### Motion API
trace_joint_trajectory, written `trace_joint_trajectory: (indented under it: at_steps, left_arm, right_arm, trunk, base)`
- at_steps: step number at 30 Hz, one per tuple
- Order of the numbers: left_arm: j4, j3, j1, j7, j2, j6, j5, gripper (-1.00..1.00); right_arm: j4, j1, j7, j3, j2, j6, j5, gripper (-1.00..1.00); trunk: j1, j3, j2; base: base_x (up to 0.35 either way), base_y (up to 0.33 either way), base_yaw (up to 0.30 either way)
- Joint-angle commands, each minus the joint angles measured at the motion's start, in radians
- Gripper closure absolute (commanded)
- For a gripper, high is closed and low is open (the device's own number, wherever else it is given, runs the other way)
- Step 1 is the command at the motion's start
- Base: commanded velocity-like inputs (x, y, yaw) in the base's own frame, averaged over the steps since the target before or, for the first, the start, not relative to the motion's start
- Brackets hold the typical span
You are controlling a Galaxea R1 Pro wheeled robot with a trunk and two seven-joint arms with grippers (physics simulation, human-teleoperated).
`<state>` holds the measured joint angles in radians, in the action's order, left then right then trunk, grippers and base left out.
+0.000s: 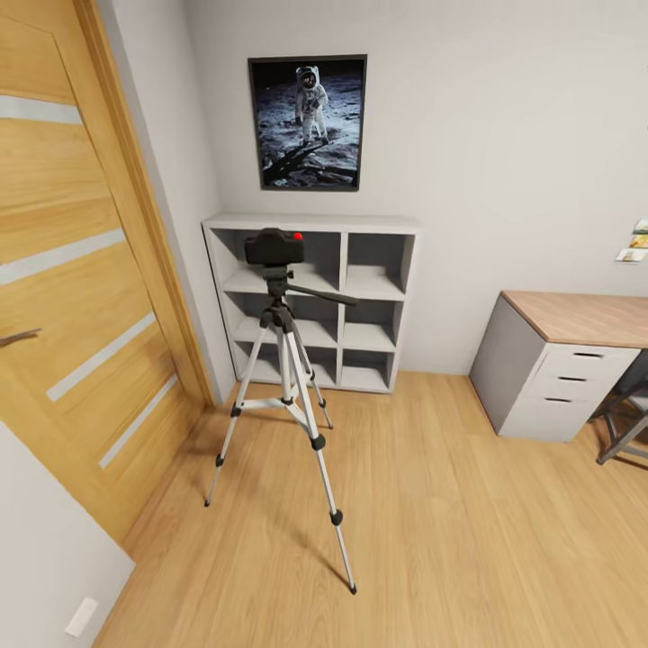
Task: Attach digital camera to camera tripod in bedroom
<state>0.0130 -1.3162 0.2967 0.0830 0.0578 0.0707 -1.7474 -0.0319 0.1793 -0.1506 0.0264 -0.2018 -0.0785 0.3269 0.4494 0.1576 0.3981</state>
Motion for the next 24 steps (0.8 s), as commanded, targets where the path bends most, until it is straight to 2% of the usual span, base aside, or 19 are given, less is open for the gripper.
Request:
trace_joint_trajectory:
  at_steps: [1,24]
  left_arm:
    - [0.001,-0.008,0.001,0.004,0.0,0.003,-0.007,-1.0]
    - [0.002,-0.008,0.001,0.004,0.0,0.003,-0.008,-1.0]
  right_arm:
    - [-0.003,0.002,-0.001,0.002,0.0,-0.006,0.003,-1.0]
    - [-0.003,0.002,-0.001,0.002,0.0,-0.005,0.004,-1.0]
  trunk:
    - [0.001,0.0,0.002]
    - [0.001,-0.037,0.002]
  base:
    - [0.0,0.0,0.0]
    - [0.0,0.0,0.0]
